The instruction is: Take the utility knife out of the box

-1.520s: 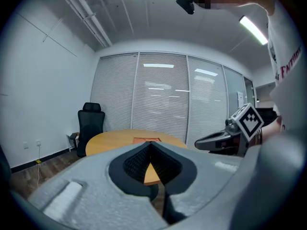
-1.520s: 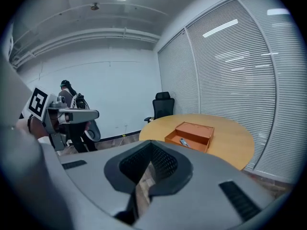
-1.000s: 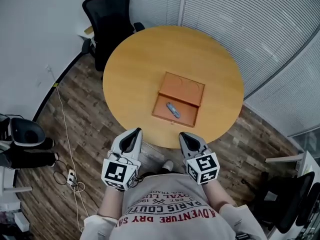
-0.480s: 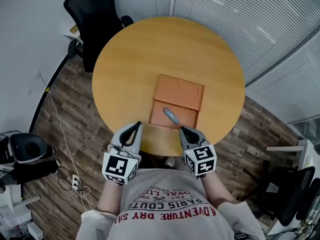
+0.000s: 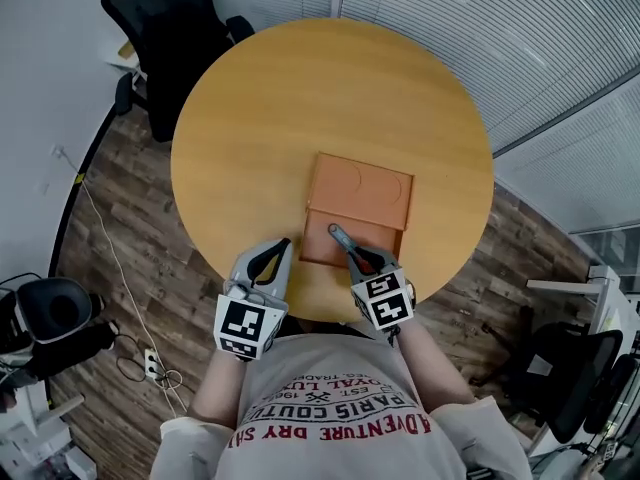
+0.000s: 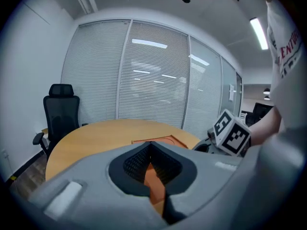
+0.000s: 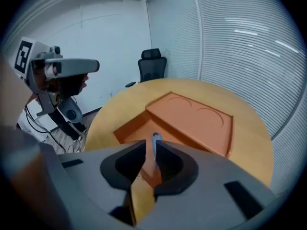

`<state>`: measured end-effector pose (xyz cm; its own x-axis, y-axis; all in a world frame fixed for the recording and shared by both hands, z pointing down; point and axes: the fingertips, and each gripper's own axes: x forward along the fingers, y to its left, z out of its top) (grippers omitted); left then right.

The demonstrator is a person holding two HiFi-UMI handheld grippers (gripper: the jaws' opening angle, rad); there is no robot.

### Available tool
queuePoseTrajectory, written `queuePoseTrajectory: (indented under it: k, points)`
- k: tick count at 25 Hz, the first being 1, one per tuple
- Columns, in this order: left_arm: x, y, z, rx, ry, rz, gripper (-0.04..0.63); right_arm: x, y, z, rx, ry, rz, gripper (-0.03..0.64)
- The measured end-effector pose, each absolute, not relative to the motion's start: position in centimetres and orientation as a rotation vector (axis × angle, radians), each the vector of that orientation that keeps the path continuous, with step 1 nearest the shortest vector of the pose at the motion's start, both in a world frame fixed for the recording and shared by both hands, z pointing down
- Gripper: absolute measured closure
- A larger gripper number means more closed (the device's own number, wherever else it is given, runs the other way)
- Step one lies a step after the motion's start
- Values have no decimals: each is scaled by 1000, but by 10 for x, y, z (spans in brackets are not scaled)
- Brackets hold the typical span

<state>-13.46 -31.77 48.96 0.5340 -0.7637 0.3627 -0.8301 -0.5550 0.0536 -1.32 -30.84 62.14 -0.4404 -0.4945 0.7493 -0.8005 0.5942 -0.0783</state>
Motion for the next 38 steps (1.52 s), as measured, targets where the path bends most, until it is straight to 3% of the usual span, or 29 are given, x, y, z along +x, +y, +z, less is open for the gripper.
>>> queuePoseTrajectory:
  k: [10,29,38]
  points:
    - [-163,-334,516,2447,-1339,437,600,-22,-337,693,865,-1904,638,443]
    - [-191,-351,512,2452,-1335,469,600,-18,-336,710,875,-1765,667,483]
    - [-191,-351,494,2505,-1307,418,600,-37,-341,646,976,-1932,691,483]
